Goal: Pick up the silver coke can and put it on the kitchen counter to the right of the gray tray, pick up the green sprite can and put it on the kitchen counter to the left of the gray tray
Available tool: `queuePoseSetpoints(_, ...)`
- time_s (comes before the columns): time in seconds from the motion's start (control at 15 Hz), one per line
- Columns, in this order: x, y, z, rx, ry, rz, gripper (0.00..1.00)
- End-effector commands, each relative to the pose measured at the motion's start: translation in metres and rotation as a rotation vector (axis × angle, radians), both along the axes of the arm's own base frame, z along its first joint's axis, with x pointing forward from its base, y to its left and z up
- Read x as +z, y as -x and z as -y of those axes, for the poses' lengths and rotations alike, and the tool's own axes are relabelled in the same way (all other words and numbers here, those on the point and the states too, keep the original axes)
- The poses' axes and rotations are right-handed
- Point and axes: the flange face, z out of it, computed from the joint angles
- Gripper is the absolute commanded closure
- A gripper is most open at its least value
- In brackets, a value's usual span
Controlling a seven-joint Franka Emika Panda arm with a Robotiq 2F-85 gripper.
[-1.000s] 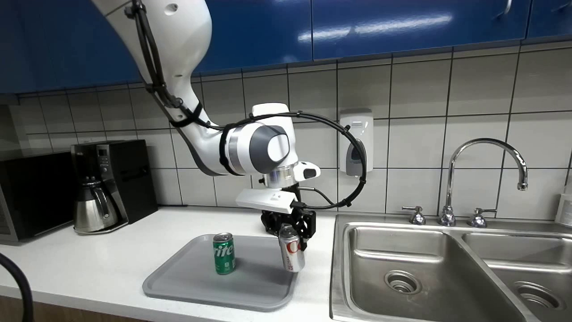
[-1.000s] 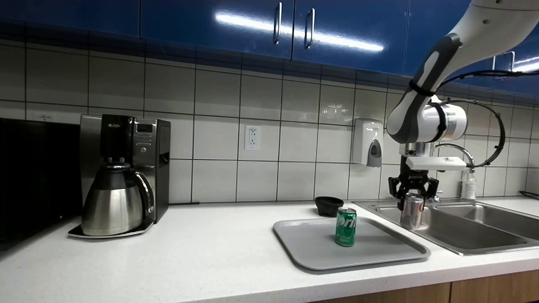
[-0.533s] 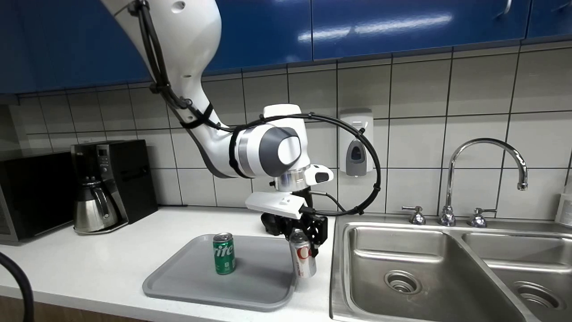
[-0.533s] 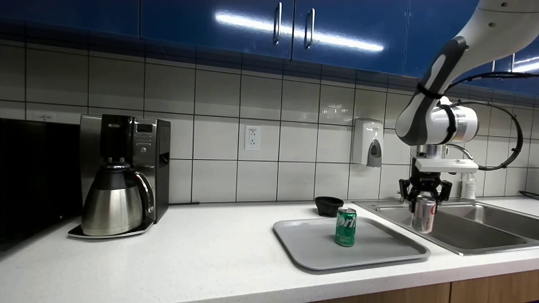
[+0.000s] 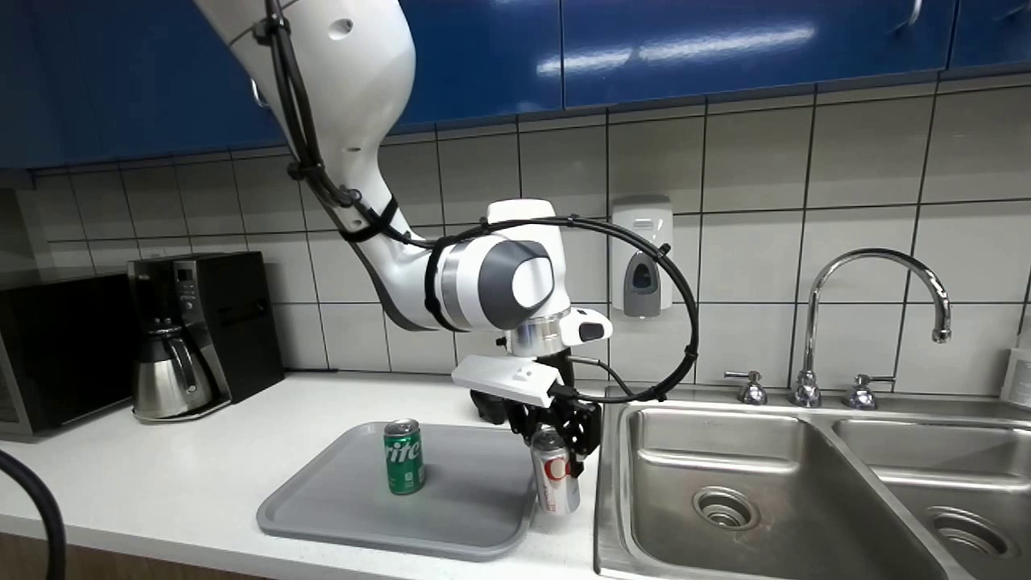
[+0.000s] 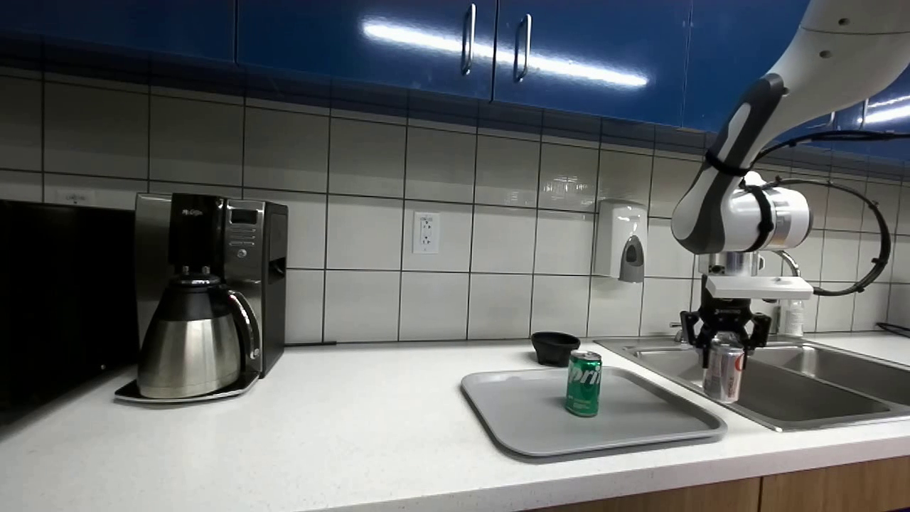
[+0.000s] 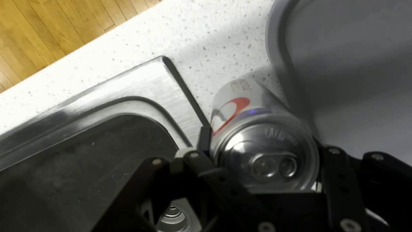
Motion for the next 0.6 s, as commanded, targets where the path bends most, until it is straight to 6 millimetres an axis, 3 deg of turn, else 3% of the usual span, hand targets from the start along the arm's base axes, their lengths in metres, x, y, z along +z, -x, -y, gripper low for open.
queuePoseSetpoints(0.0,-0.003,-0.011,0.005,-0.022,0.008,-0.013,0.62)
queuePoseSetpoints(0.53,-0.02,-0.019,0.01,-0.027,0.008,-0.039,0.62)
